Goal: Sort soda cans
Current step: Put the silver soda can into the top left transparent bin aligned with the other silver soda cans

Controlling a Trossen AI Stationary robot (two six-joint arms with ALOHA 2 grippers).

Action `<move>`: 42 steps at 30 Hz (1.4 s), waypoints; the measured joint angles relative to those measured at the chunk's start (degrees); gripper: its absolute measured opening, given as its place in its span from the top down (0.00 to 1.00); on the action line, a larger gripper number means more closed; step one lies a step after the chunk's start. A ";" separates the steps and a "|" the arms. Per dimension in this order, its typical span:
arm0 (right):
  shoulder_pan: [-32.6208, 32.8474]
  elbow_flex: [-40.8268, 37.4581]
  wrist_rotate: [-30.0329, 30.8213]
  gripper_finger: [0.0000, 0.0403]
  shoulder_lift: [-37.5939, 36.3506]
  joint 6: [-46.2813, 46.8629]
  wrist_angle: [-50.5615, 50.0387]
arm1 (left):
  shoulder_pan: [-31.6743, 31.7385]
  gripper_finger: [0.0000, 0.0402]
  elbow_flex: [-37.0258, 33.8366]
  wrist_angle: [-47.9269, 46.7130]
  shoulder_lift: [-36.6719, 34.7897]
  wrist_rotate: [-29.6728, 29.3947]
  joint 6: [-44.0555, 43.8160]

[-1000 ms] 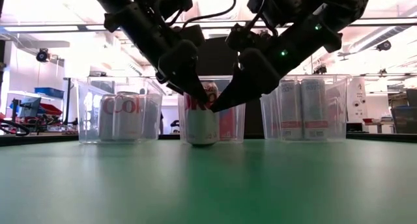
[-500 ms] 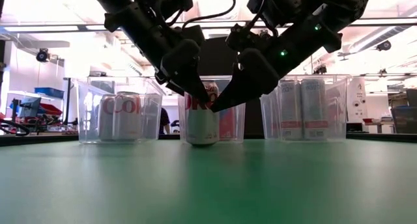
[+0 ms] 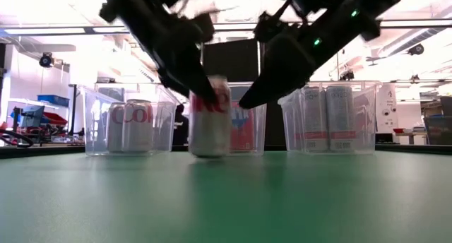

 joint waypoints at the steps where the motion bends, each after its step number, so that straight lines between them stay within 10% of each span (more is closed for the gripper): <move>1: 0.49 0.00 0.11 0.10 -1.15 0.68 -2.08 | -0.69 0.29 -0.04 -1.03 -1.09 0.39 -0.12; 9: 6.72 0.00 0.81 0.10 -9.56 7.95 -13.46 | -5.45 0.29 -0.03 -9.36 -16.53 -3.97 -3.28; 17: 12.12 -0.07 5.61 0.10 -11.42 10.94 -13.44 | 1.54 0.29 0.00 -19.19 -32.42 -22.67 -0.12; 28: 12.43 -0.15 5.60 0.10 -6.45 12.46 -13.67 | 28.97 0.29 0.01 -20.50 -33.19 -13.70 3.79; 42: 13.49 -0.17 5.43 0.10 -3.88 16.08 -13.64 | 35.94 0.29 -0.14 -18.93 -24.63 -5.37 6.16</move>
